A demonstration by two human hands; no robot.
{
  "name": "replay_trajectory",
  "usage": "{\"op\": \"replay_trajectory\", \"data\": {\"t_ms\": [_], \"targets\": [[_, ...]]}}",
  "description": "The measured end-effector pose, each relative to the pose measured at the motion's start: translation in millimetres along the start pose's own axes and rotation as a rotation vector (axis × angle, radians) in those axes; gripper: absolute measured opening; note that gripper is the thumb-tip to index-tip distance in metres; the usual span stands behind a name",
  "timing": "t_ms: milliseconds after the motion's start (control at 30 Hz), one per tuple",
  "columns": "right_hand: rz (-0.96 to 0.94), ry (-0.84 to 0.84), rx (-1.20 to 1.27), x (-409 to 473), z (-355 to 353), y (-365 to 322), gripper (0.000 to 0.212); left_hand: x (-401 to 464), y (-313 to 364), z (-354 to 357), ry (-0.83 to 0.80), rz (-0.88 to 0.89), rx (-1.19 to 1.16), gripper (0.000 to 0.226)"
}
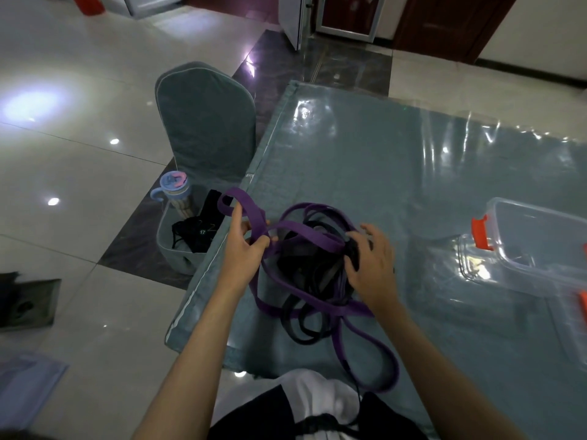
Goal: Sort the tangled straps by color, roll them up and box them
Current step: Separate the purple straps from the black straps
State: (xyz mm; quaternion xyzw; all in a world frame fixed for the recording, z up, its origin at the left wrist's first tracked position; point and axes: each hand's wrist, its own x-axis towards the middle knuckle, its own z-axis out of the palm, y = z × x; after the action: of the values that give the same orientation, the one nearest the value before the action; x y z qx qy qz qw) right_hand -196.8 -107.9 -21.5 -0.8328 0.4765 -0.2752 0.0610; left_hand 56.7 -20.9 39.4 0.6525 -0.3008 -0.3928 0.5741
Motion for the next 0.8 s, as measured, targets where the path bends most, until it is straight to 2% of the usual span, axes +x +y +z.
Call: {"op": "replay_trajectory", "data": {"t_ms": [67,100,167,233,300,367,433,467,633,733,800], "targets": [[-0.246,-0.125,0.032,0.1,0.3,11.1,0.057,2.0,-2.7,-3.1,-0.005,-0.009,0.029,0.094],[-0.312,-0.258,0.075,1.5,0.4,15.8,0.064,3.0,-3.8,-5.0,-0.010,-0.014,0.056,0.095],[-0.333,-0.628,0.092,3.8,3.0,23.2,0.085,4.7,-5.5,-9.9,-0.020,-0.029,0.094,0.097],[-0.339,-0.931,-0.051,6.3,11.0,30.0,0.105,6.0,-7.2,-14.0,-0.041,-0.049,0.120,0.099],[-0.397,-1.042,-0.155,14.0,20.6,34.7,0.117,5.4,-8.9,-16.2,-0.060,-0.065,0.138,0.101],[-0.446,-1.067,-0.182,29.1,27.3,34.6,0.120,3.8,-9.4,-17.5,-0.034,-0.068,0.135,0.099],[-0.456,-1.049,-0.132,44.0,28.7,32.8,0.116,2.1,-8.7,-18.6,0.039,-0.041,0.093,0.095],[-0.449,-0.985,-0.066,49.6,28.3,32.5,0.112,1.9,-8.4,-19.5,0.086,-0.026,0.056,0.095],[-0.244,-0.424,0.191,46.2,28.6,40.5,0.084,5.5,-8.9,-30.3,0.281,-0.032,-0.082,0.099],[-0.062,-0.196,0.246,32.4,31.6,45.7,0.040,4.4,-9.0,-31.4,0.321,-0.026,-0.047,0.103],[-0.153,-0.234,0.285,26.8,31.5,47.0,0.018,4.5,-9.8,-31.4,0.332,-0.025,-0.036,0.101]]}}
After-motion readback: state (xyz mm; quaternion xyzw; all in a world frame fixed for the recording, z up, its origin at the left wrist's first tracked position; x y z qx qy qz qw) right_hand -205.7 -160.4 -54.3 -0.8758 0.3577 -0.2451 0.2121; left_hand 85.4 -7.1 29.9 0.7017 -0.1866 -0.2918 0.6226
